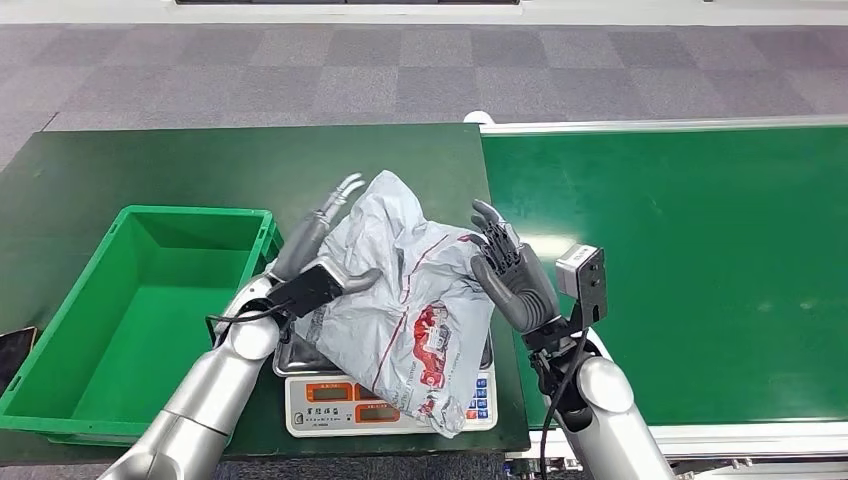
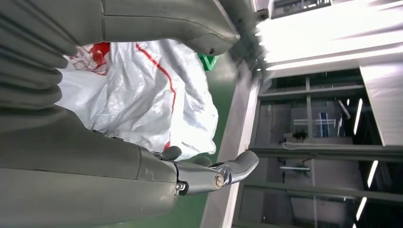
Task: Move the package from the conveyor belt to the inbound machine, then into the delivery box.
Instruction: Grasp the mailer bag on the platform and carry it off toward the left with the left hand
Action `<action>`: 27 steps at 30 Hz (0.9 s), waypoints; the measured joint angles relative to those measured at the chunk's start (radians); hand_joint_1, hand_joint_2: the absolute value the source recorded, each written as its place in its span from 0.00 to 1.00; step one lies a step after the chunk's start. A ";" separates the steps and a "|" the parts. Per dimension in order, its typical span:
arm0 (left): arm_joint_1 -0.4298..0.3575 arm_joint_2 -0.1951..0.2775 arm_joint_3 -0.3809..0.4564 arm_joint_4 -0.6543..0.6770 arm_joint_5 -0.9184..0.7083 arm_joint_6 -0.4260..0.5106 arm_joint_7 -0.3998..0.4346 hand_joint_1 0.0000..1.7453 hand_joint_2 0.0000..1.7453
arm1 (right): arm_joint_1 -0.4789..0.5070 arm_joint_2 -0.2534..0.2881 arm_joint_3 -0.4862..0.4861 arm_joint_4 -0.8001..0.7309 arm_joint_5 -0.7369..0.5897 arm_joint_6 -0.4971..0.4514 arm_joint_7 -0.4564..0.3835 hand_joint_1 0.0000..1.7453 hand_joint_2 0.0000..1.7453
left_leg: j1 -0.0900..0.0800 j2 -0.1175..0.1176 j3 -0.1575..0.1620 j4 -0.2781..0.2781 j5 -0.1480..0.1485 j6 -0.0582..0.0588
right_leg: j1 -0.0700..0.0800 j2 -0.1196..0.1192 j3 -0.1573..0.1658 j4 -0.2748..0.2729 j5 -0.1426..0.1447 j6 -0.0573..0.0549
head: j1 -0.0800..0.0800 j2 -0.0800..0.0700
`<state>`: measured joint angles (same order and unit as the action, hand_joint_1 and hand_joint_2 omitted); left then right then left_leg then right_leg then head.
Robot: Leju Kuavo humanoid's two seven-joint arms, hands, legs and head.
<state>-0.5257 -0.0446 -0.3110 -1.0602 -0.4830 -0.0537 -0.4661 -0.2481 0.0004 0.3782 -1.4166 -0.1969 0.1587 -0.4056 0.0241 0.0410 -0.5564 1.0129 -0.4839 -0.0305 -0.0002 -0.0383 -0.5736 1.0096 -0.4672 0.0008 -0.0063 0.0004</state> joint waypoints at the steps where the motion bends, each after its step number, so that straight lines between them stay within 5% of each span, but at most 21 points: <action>1: -0.033 0.006 -0.027 0.038 -0.053 -0.054 -0.012 0.00 1.00 | -0.004 0.000 -0.002 0.002 0.002 0.006 0.002 0.00 0.00 | 0.000 0.000 0.000 0.000 0.000 0.000 | 0.000 0.000 0.000 0.000 0.000 0.000 | 0.000 0.000; 7: -0.239 0.010 -0.241 0.321 -0.290 -0.296 -0.105 0.00 1.00 | -0.025 0.001 -0.030 0.004 0.010 0.021 0.011 0.00 0.00 | -0.001 0.002 0.000 0.000 0.001 0.000 | -0.001 0.001 0.000 0.000 0.002 0.000 | 0.000 0.000; 17: -0.346 0.002 -0.359 0.486 -0.307 -0.322 -0.118 0.00 1.00 | -0.032 0.001 -0.052 0.005 0.008 0.021 0.017 0.00 0.00 | -0.001 0.002 0.000 0.000 0.002 0.000 | -0.001 0.002 -0.001 0.000 0.002 0.000 | 0.000 0.000; 22: -0.387 -0.002 -0.416 0.534 -0.348 -0.407 -0.142 0.00 1.00 | -0.035 0.001 -0.066 0.011 0.007 0.022 0.018 0.00 0.00 | -0.001 0.001 0.000 0.000 0.002 0.000 | -0.001 0.002 0.000 0.000 0.002 0.000 | 0.000 0.000; 26: -0.418 -0.003 -0.467 0.565 -0.354 -0.475 -0.175 1.00 1.00 | -0.056 -0.002 -0.073 0.029 -0.003 0.032 0.023 0.00 0.00 | -0.001 0.002 0.000 0.000 0.002 0.000 | -0.001 0.002 0.000 0.000 0.003 0.000 | 0.000 0.000; 27: -0.421 -0.003 -0.479 0.568 -0.353 -0.481 -0.184 1.00 1.00 | -0.063 -0.003 -0.073 0.035 -0.006 0.035 0.023 0.00 0.00 | -0.001 0.001 0.000 0.000 0.002 0.000 | -0.001 0.001 0.000 0.000 0.003 0.000 | 0.000 0.000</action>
<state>-0.9466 -0.0472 -0.7898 -0.4926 -0.8359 -0.5346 -0.6497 -0.3112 -0.0024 0.3056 -1.3817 -0.2030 0.1938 -0.3824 0.0229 0.0425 -0.5562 1.0128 -0.4817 -0.0300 -0.0015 -0.0369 -0.5733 1.0100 -0.4642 0.0009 -0.0062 0.0004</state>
